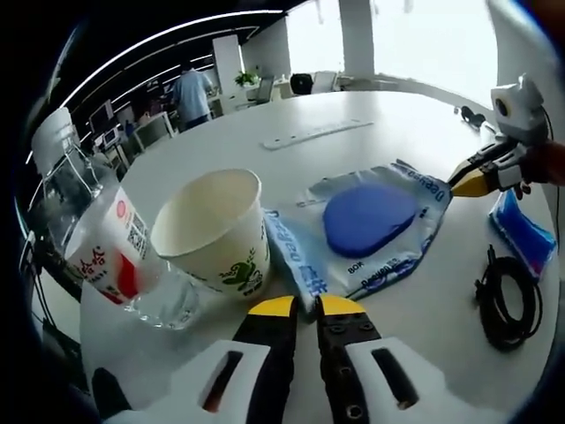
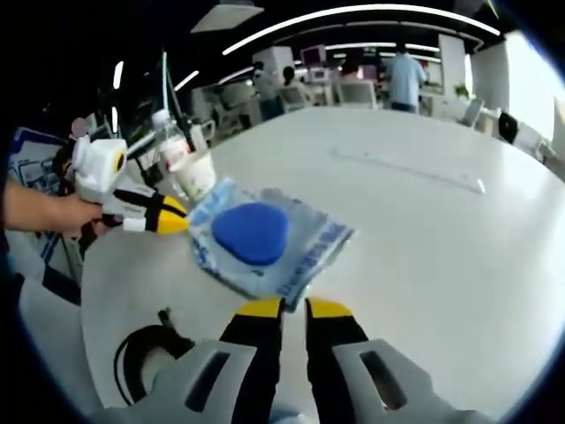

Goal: Arrange the tabletop items into an orderly group along one side of the table until the central work area is clear of visible clutter.

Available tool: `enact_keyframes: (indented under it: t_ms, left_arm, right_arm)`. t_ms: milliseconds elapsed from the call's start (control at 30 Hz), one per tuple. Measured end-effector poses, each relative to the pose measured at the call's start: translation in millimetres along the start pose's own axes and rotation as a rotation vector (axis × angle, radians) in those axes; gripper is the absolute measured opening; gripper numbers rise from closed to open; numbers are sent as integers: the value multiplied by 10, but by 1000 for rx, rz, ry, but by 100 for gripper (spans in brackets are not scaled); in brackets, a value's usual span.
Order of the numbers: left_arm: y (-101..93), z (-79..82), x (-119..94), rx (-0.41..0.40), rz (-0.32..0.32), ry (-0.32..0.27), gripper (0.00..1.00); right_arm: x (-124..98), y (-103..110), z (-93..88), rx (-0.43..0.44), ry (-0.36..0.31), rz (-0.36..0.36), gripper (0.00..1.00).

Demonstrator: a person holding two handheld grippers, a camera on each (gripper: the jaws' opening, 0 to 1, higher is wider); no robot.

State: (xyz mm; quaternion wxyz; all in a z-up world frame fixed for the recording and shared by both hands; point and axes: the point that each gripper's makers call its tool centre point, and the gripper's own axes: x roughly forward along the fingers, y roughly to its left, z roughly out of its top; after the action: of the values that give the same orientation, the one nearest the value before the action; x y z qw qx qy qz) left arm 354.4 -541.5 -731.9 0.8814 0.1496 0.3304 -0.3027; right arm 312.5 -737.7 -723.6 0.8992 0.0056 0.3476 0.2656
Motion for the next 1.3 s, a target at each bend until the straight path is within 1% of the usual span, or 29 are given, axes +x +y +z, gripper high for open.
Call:
enact_keyframes:
  t_ms: [233,433,467,567,667,967,1200,1300]
  left_arm:
    - [-10,-5,23,-10,-5,8,4]
    - [-35,27,23,14,-10,25,1]
    - [-37,48,17,13,-11,21,0]
    - [-35,63,20,12,-5,24,0]
    - [-61,81,15,10,-12,18,0]
    - [-163,198,57,18,-18,-6,0]
    - [-154,249,94,6,-6,-13,0]
    - [-131,243,111,-1,2,-5,0]
  right_arm:
    - [12,1,-1,5,5,-7,1]
    - [-4,-10,28,1,-2,-21,0]
    - [-17,-13,50,-4,-11,-24,0]
    - [-18,-11,45,1,-7,-16,0]
    - [-50,-21,50,-22,-10,-16,0]
    - [-144,-144,103,-36,-25,-34,0]
    - [-144,-192,122,-37,-29,-42,0]
    - [-123,-186,122,-40,-28,-42,0]
